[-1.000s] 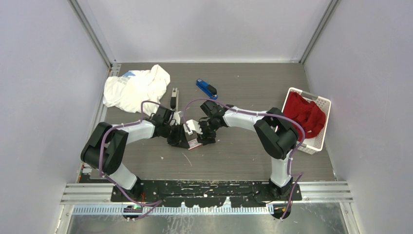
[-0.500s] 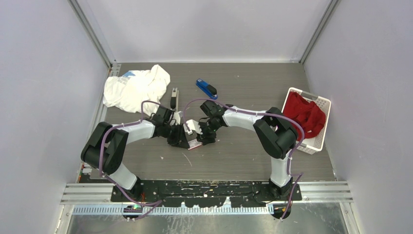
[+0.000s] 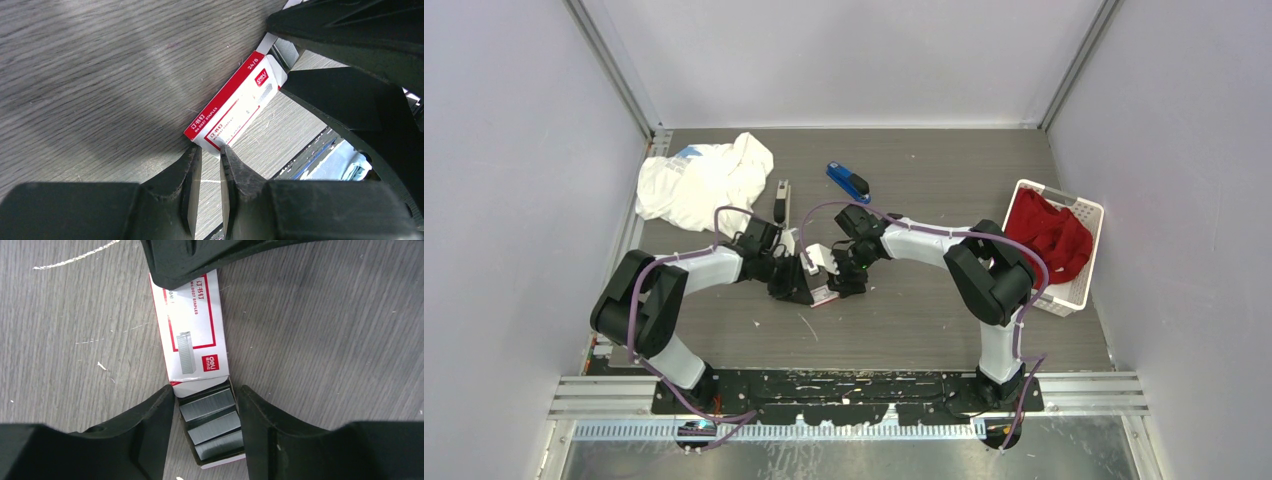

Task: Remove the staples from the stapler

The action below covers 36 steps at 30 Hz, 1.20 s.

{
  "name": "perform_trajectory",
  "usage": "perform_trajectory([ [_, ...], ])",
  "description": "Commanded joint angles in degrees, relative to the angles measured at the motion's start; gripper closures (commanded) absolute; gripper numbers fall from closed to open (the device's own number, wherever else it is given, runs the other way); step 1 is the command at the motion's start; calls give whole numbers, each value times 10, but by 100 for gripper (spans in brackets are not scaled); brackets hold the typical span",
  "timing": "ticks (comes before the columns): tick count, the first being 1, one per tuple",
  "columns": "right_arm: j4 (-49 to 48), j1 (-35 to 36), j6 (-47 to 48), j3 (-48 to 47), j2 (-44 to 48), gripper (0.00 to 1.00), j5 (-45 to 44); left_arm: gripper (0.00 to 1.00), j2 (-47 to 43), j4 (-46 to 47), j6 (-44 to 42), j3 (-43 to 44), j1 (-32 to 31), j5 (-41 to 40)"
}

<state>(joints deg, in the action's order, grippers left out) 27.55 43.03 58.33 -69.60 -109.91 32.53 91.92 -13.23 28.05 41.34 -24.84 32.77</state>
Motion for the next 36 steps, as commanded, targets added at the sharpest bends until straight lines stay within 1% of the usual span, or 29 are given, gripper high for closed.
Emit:
perform_trajectory([
  [1,18,13,22,7,-31,41,-10,77,26,-38,-21,-10,-12,-47],
  [5,32,9,44,5,-19,34,-25,76,26,-39,-22,-10,-12,-49],
  [9,42,-4,55,6,-15,30,-26,76,26,-39,-22,-10,-12,-50],
  [19,94,-15,87,-14,-31,31,-34,75,27,-40,-22,-10,-12,-49],
  [25,128,-22,108,-25,-29,31,-24,75,27,-40,-22,-10,-12,-50],
  [30,138,-25,111,-28,-31,31,-24,74,24,-40,-22,-11,-12,-51],
  [34,126,-29,95,-30,-41,33,-31,74,24,-39,-21,-12,-12,-51],
  [36,123,-29,87,-35,-49,38,-35,74,24,-39,-21,-12,-12,-51],
])
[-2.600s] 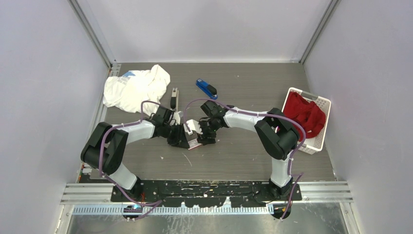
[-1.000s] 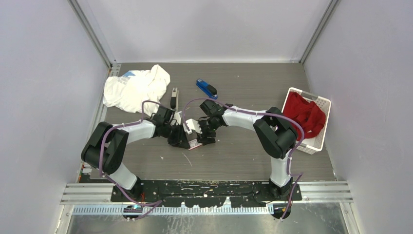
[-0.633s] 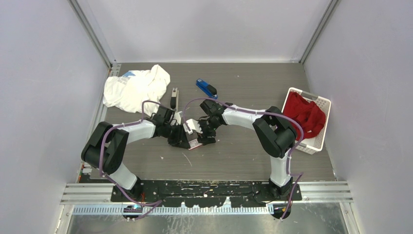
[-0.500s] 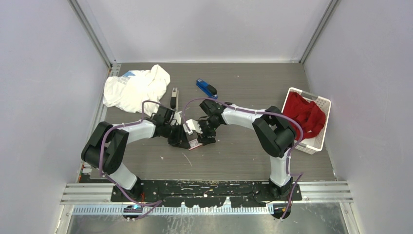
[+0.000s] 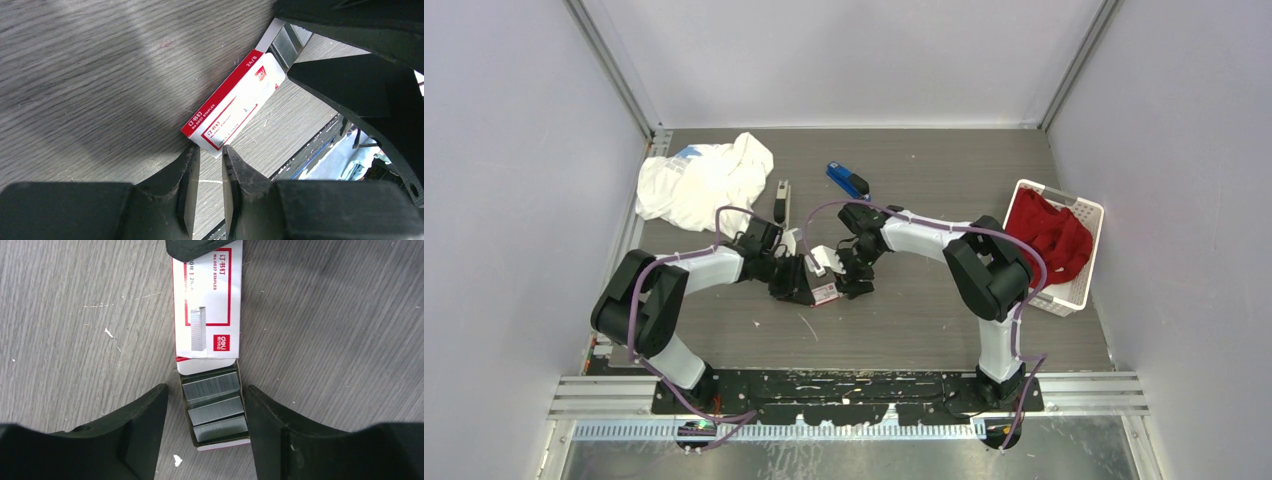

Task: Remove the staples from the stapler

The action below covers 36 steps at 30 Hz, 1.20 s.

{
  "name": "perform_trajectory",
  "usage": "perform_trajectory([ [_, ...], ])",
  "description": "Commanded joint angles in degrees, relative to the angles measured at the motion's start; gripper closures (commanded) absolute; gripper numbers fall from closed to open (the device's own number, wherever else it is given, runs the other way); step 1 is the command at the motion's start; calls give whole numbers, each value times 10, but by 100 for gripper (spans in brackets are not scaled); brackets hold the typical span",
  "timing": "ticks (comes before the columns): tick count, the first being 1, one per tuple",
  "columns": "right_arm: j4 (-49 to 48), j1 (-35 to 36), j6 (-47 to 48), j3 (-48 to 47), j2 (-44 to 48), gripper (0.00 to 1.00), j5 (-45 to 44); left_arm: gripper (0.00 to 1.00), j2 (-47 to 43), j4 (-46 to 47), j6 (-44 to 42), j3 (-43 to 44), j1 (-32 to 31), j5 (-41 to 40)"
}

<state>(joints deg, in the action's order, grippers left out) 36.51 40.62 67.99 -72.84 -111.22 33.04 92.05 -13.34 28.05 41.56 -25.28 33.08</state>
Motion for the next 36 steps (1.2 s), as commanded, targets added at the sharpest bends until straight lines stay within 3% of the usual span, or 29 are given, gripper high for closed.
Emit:
perform_trajectory([
  [1,33,-6,-13,-5,-39,40,-41,74,22,-38,-21,-15,-8,-54],
  [15,11,-12,-33,6,-26,56,-37,74,23,-36,-20,-16,-7,-53],
  [36,-11,14,-63,14,-10,62,-20,76,27,-33,-19,-16,-8,-48],
])
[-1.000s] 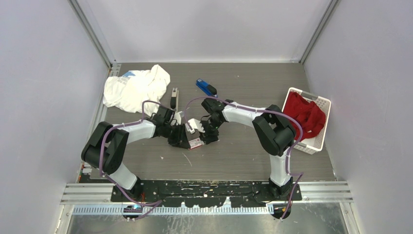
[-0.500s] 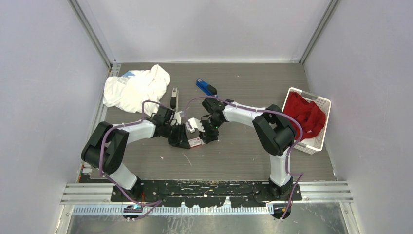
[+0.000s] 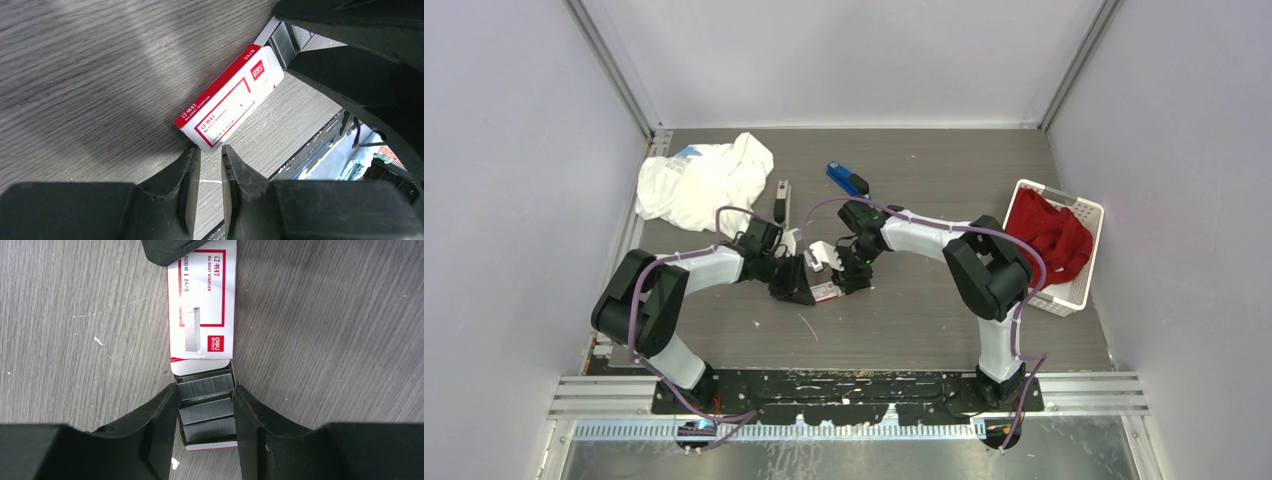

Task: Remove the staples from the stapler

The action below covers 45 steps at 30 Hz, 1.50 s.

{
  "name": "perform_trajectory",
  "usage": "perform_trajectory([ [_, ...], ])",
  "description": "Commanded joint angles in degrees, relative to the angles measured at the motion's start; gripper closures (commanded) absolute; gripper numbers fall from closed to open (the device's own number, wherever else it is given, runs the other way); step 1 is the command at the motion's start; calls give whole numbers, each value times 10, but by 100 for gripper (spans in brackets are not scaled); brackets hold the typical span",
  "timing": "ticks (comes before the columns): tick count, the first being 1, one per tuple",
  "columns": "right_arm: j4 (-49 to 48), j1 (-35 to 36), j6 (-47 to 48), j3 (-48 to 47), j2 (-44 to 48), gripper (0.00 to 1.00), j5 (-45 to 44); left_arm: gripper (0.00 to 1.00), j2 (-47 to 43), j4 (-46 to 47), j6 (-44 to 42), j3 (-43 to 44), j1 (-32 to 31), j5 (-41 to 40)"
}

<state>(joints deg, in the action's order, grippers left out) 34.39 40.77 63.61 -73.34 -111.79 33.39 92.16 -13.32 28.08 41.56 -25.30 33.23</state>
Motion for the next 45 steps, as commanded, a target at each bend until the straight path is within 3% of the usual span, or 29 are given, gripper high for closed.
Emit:
perform_trajectory([
  [1,6,13,-23,19,-3,63,-25,76,27,-34,-19,-15,-7,-50],
  [26,-3,6,-53,22,16,66,-52,76,26,-38,-20,-11,-7,-53],
  [39,48,-5,5,27,32,66,-50,74,20,-43,-20,-11,-7,-63],
  [45,15,-5,-28,33,34,66,-57,73,17,-41,-20,-12,-7,-61],
])
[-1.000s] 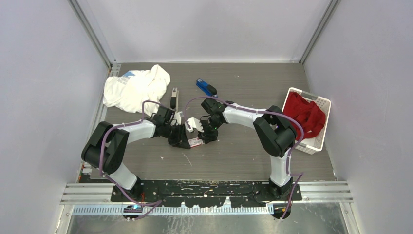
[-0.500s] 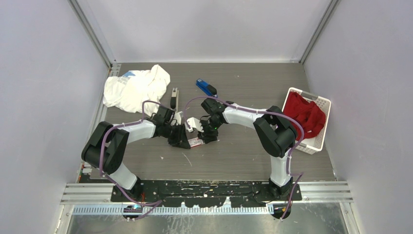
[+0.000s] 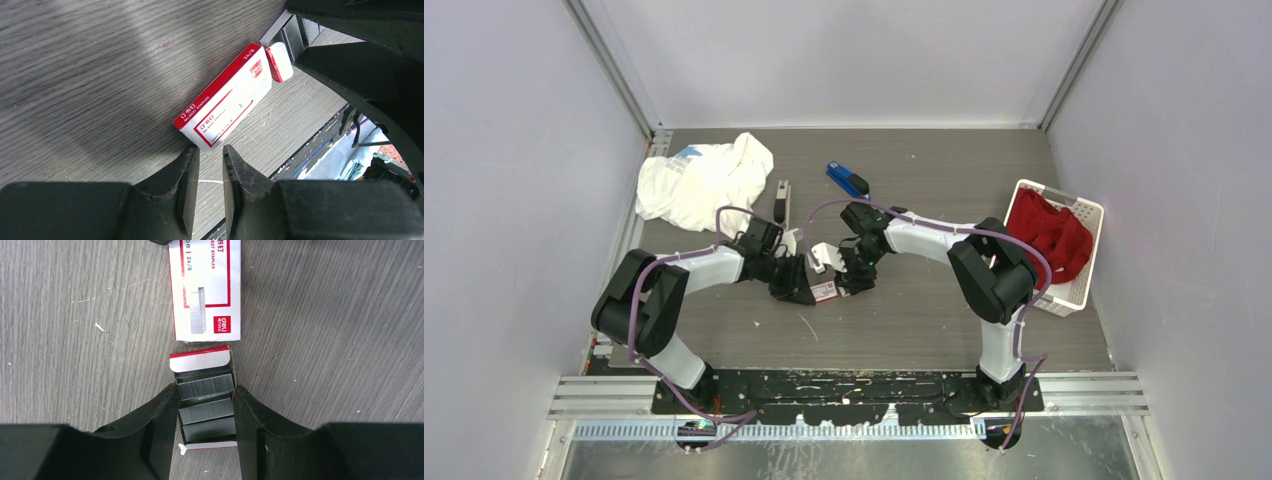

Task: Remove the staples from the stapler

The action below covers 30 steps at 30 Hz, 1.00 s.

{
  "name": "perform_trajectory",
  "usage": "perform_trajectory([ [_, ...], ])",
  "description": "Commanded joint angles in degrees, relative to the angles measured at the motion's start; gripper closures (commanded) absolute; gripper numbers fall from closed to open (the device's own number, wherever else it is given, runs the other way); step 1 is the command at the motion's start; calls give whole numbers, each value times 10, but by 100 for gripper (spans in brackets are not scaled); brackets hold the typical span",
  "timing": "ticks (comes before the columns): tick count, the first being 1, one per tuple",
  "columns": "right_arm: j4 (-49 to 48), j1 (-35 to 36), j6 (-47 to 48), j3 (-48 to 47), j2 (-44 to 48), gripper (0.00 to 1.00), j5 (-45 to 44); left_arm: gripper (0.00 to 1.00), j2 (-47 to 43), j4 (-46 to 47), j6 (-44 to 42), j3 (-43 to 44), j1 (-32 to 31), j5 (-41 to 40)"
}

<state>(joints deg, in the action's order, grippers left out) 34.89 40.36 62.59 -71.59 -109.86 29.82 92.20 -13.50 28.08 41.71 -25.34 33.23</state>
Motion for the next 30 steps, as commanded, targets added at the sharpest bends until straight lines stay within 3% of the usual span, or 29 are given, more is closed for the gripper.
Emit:
perform_trajectory([
  [1,-1,-1,-25,17,14,66,-22,73,17,-39,-19,-14,-6,-61],
  [30,-46,22,-121,7,4,67,-51,73,13,-32,-13,-17,-6,-57],
])
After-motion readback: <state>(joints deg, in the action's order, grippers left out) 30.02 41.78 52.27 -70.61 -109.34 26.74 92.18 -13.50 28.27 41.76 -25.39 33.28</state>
